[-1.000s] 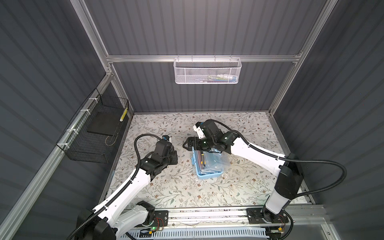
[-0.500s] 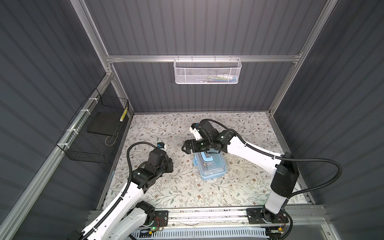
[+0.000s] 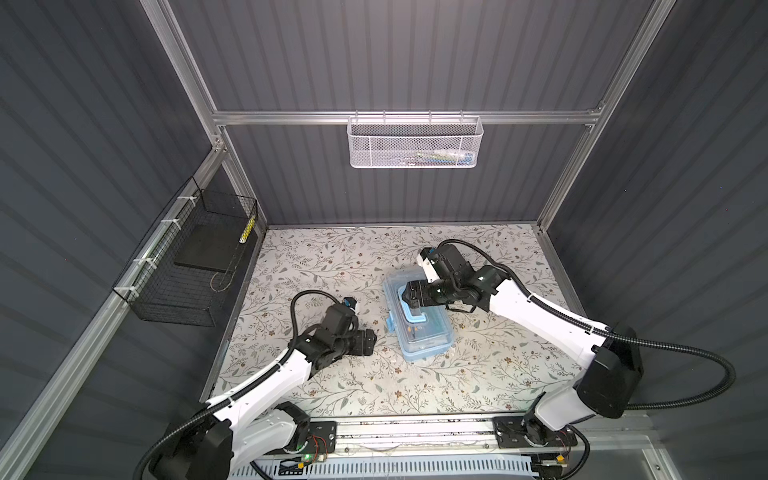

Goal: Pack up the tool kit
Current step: 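Press the closed lid with the right gripper while the left moves to the latch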

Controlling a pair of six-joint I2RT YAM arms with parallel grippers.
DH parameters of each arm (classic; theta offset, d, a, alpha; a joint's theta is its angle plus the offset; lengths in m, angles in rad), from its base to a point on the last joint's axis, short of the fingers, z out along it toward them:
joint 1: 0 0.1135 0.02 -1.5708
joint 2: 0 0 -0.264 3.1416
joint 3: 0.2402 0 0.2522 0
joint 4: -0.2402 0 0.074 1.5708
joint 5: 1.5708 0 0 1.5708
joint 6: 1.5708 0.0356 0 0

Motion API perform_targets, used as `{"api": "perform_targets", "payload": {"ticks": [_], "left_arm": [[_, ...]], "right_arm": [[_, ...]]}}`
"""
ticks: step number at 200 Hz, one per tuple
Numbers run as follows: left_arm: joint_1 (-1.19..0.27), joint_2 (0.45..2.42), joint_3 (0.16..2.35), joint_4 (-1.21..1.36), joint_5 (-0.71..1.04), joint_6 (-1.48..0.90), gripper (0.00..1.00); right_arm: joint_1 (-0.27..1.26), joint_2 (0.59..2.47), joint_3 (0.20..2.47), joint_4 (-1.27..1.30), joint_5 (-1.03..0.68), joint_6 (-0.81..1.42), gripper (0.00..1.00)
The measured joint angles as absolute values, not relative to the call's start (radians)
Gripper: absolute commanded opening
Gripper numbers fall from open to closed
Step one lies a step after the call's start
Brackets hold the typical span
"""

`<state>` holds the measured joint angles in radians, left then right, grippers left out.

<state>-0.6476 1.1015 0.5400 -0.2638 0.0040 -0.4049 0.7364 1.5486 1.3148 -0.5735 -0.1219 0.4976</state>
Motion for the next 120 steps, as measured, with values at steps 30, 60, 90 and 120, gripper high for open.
{"api": "perform_targets", "payload": {"ticks": [30,60,90,120], "left_arm": [[-0.679,1.126,0.527,-0.177,-0.011,-0.377,0.99],[-0.68,1.196,0.524,-0.109,-0.026,-0.35,1.0],[-0.682,1.308,0.54,-0.079,-0.027,-0.326,0.99],[-0.685,1.396,0.564,-0.023,-0.018,-0.32,0.98]], "right_arm": [[0.716,1.543,1.243,-0.51,-0.161,0.514,0.86],[0.696,1.541,1.205,-0.461,-0.184,0.535,0.86],[0.695,1.541,1.194,-0.399,-0.2,0.55,0.86],[0.695,1.541,1.164,-0.354,-0.216,0.566,0.85]]}}
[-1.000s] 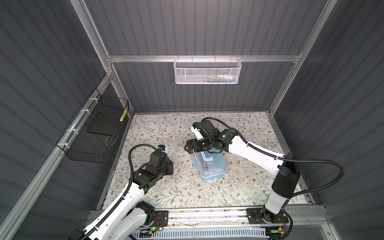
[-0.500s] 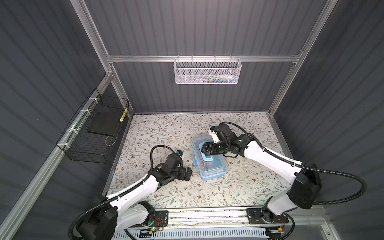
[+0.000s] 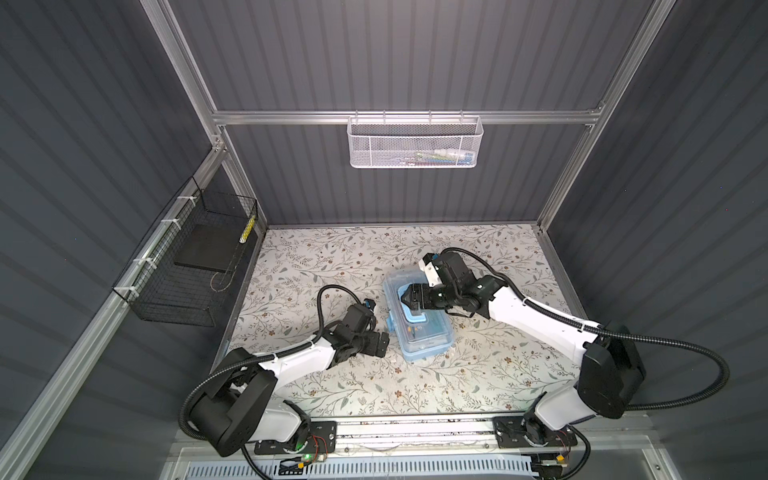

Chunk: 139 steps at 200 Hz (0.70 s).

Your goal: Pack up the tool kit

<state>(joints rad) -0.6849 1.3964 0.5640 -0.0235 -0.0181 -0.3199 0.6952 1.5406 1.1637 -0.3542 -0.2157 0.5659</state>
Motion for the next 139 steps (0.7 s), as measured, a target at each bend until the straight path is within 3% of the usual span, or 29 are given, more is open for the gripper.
{"api": "perform_targets", "payload": {"ticks": [139], "left_arm": [[-0.693,1.589,0.657,0.162,-0.058,-0.324,0.91]], "right_arm": [[0.694,1.475,1.058,-0.237,-0.224,0.622,0.85]]}}
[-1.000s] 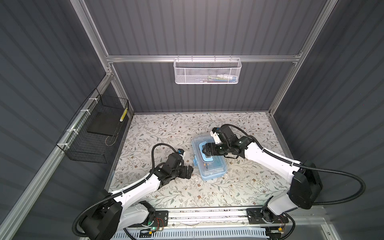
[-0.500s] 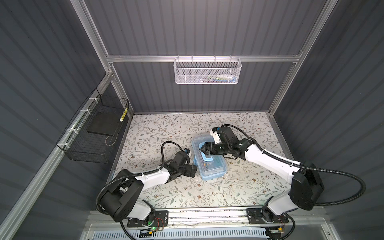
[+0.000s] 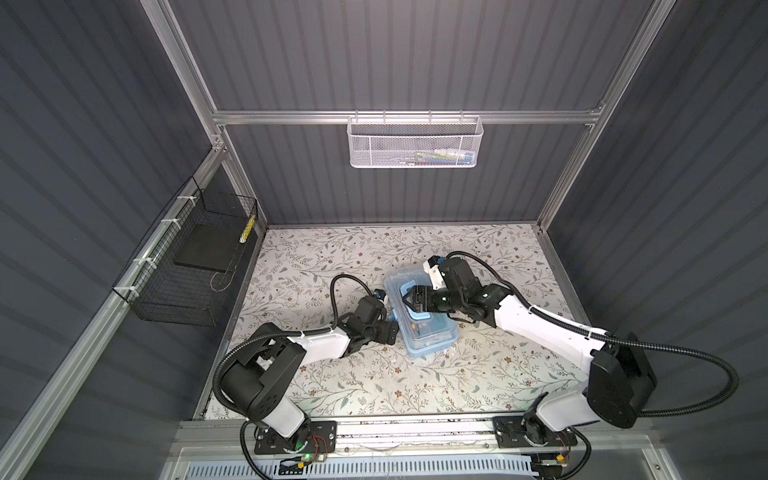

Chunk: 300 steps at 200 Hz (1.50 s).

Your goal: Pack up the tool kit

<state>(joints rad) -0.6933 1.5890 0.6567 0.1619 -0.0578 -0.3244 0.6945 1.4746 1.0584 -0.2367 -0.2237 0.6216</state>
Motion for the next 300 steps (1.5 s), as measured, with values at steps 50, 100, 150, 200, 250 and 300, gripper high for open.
{"api": "perform_targets", "payload": {"ticks": [50,100,150,200,250,300], "left_arm": [[-0.704,1.596,0.661,0.161,-0.102,-0.329,0.88],[-0.704,1.527,0.649,0.052,-0.172,-0.345,0.86],[-0.703,1.364,0.61,0.009,-0.189,-0.359,0.79],[-0.703,1.279,0.564,0.076,-0.149,-0.382,0.72],[-0.701,1.317,0.547,0.174,-0.065,-0.418,0.62],[-0.701,1.36,0.549,0.12,-0.052,-0.365,0.8]], "right_arm": [[0.694,1.467,1.047,-0.228,-0.226,0.628,0.85],[0.694,1.467,1.037,-0.207,-0.233,0.628,0.85],[0.694,1.467,1.032,-0.195,-0.241,0.628,0.85],[0.694,1.463,1.02,-0.174,-0.248,0.628,0.85],[0.694,1.45,1.006,-0.166,-0.257,0.628,0.85],[0.694,1.445,1.002,-0.17,-0.258,0.625,0.86]]}}
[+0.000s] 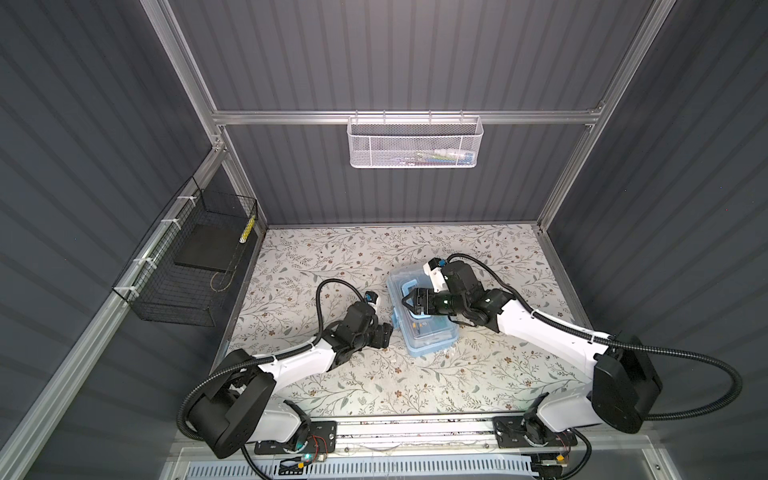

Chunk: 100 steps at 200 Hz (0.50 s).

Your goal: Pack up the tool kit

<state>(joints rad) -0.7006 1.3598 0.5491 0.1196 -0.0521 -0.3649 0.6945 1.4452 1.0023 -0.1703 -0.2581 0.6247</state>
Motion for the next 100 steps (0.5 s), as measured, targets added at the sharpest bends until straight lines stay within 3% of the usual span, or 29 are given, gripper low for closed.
{"api": "perform_targets", "payload": {"ticks": [32,100], "left_arm": [[-0.701,1.389,0.549,0.13,-0.052,-0.342,0.93],[-0.701,1.538,0.556,0.287,-0.005,-0.332,0.93]], "right_arm": [[0.694,1.444,1.002,-0.172,-0.258,0.625,0.86],[0.696,1.444,1.002,-0.171,-0.259,0.625,0.86]]}}
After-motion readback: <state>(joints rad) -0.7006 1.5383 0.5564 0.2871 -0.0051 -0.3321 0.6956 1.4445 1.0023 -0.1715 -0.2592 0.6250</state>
